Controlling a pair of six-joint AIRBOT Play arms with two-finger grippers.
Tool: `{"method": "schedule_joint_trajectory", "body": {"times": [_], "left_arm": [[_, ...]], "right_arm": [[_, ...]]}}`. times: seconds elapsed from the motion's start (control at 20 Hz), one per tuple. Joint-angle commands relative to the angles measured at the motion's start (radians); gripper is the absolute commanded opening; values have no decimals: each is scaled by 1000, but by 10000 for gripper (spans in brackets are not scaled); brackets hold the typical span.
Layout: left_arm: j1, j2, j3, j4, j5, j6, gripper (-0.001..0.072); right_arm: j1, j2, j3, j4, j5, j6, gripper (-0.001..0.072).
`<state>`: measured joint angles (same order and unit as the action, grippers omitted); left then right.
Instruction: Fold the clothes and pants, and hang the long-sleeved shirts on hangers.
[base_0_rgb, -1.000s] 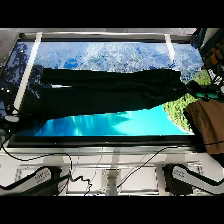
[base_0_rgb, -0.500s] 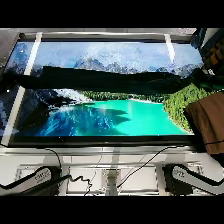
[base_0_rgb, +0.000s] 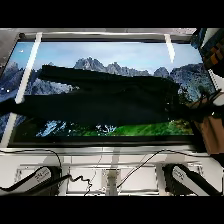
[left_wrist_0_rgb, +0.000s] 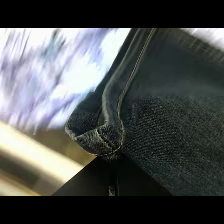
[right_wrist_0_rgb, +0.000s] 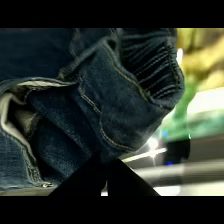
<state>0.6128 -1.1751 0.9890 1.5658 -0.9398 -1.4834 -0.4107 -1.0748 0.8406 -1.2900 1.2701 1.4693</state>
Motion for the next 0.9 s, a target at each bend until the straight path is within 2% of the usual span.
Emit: {"method": "schedule_joint_trajectory", "body": {"times": [0.0, 0.2, 0.25, 0.3, 0.35, 0.5, 0.6, 0.65, 0.75, 0.85], "left_arm": [[68, 68, -145, 50, -17, -1, 20], [123, 96, -194, 94, 4, -1, 37], [124, 97, -194, 94, 4, -1, 197], [124, 97, -193, 90, 3, -1, 573], [120, 97, -192, 66, 3, -3, 693], [107, 97, -168, -60, 3, -1, 689], [83, 97, -137, -219, 15, 0, 689], [63, 97, -124, -314, 40, 3, 689], [-2, 93, -97, -518, 103, 80, 690], [-106, 67, -67, -617, 195, 97, 677]], "right_arm": [[0, 94, -159, -32, -27, -6, 35], [0, 100, -165, -34, -40, -6, 52], [0, 100, -164, -34, -50, -6, 167], [0, 100, -158, -32, -53, -7, 391], [0, 100, -145, -27, -53, -18, 522], [0, 100, -65, -27, -82, -25, 527], [0, 99, -8, -26, -125, -24, 526], [0, 99, 13, -23, -149, -24, 526], [0, 100, 31, -17, -199, -24, 525], [0, 99, 29, -16, -230, -24, 525]]}}
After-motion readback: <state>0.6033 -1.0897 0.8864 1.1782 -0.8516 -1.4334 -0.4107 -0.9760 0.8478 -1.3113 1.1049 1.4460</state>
